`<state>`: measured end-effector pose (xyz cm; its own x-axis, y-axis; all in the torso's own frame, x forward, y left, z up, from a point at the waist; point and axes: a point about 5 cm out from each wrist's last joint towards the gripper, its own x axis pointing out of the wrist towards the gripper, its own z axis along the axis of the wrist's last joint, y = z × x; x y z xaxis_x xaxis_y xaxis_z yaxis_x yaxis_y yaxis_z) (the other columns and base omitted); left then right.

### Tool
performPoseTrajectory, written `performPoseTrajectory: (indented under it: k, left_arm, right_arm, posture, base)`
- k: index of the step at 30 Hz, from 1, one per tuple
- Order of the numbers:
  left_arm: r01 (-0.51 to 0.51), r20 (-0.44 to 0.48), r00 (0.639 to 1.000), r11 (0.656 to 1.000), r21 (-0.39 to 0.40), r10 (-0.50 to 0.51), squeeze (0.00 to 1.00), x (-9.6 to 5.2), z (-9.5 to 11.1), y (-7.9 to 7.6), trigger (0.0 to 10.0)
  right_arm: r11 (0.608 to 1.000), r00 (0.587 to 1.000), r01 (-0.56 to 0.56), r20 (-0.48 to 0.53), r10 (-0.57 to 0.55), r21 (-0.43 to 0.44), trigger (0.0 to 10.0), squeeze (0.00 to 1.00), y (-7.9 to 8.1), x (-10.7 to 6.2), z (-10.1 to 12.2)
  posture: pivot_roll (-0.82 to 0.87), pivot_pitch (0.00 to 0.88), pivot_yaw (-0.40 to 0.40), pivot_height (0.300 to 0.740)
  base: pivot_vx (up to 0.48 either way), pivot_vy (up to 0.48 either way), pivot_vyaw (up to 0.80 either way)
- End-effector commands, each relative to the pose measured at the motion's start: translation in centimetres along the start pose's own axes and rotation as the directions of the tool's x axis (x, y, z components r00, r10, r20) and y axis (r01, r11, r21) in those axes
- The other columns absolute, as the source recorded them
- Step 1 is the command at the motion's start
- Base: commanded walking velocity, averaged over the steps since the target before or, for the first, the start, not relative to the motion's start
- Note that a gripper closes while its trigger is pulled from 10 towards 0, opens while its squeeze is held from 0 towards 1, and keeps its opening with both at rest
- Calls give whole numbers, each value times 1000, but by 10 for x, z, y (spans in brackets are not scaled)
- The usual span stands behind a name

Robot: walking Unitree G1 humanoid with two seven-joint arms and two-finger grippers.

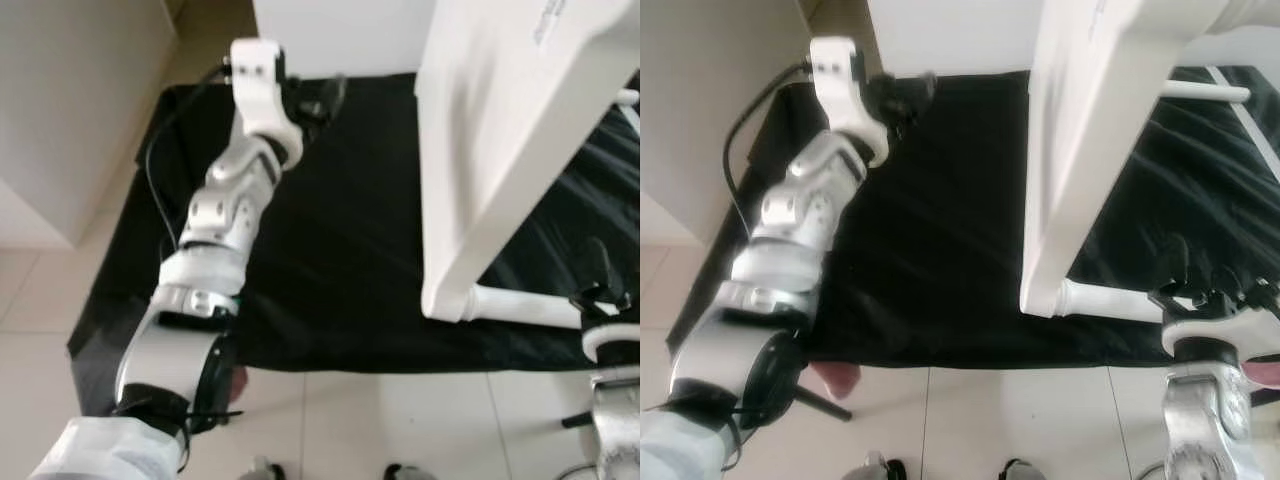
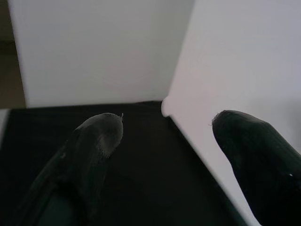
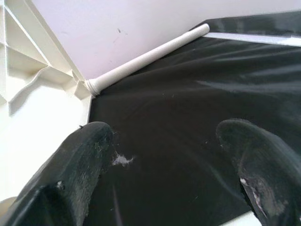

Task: Building children table

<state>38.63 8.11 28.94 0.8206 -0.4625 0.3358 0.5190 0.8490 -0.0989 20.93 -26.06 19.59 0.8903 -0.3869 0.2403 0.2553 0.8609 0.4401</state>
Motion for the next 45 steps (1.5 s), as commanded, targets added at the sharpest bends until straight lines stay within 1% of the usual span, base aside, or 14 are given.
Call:
performPoseTrajectory:
  k: [1,5,10,15,17,19,20,22,25,28,32,40,44,45]
  left_arm:
    - [137,-1,991,990,24,-137,0,-7,-2,-5,10000]
    - [93,-40,995,995,31,-92,0,-20,-19,0,10000]
    - [67,-43,997,996,59,-65,0,-26,-25,3,10000]
    - [-58,-68,996,998,31,60,0,-52,-42,17,10000]
    - [-84,-63,994,996,28,85,0,-54,-42,20,10000]
    - [-182,-7,983,981,68,183,0,-58,-35,32,10000]
    - [-182,-7,983,981,68,183,0,-58,-35,32,10000]
    - [-267,28,964,963,33,266,0,-63,-28,47,10000]
    - [-302,8,953,952,44,302,0,-70,-30,60,10000]
    - [-317,0,948,947,60,317,0,-73,-31,64,10000]
    - [-377,-59,922,922,84,383,0,-98,-43,80,10000]
    - [-395,-117,904,908,137,411,0,-122,-61,79,10000]
    - [-401,-84,905,903,157,417,0,-135,-60,80,10000]
    - [-409,-67,905,901,142,421,0,-139,-58,80,10000]
  right_arm:
    - [998,999,40,-20,-41,-40,10000,0,-6,5,-8]
    - [994,997,60,-46,-65,-95,10000,0,-7,17,-21]
    - [990,996,64,-57,-71,-122,10000,0,-8,22,-26]
    - [973,992,98,-60,-112,-208,10000,0,-8,45,-39]
    - [971,993,88,-58,-104,-221,10000,0,-5,48,-40]
    - [969,994,85,-49,-99,-230,10000,0,-3,52,-42]
    - [969,994,85,-49,-99,-230,10000,0,-3,52,-42]
    - [969,995,75,-47,-89,-235,10000,0,-1,56,-44]
    - [969,996,70,-39,-81,-236,10000,0,2,58,-45]
    - [969,996,69,-34,-79,-236,10000,0,3,59,-45]
    - [968,996,89,2,-91,-235,10000,0,-1,56,-45]
    - [960,992,121,-3,-126,-253,10000,0,-5,50,-48]
    - [960,995,98,10,-99,-260,10000,0,-5,42,-46]
    - [944,996,92,12,-93,-316,10000,0,-5,39,-46]
  posture:
    - [-51,106,15,740]
    - [-39,94,3,740]
    - [-37,92,-1,740]
    - [-29,72,-13,740]
    - [-29,72,-13,740]
    - [-24,63,-12,740]
    - [-24,63,-12,740]
    - [-22,61,-14,740]
    - [-27,56,-6,740]
    - [-27,56,-6,740]
    - [-41,49,5,740]
    - [-55,39,19,740]
    - [-57,35,17,740]
    - [-57,34,17,740]
  base:
    - [0,0,0]
    - [0,0,0]
    - [0,0,0]
    - [0,0,0]
    - [0,0,0]
    - [0,0,0]
    - [0,0,0]
    - [0,0,0]
    - [0,0,0]
    - [0,0,0]
    - [0,0,0]
    - [0,0,0]
    - [0,0,0]
    - [0,0,0]
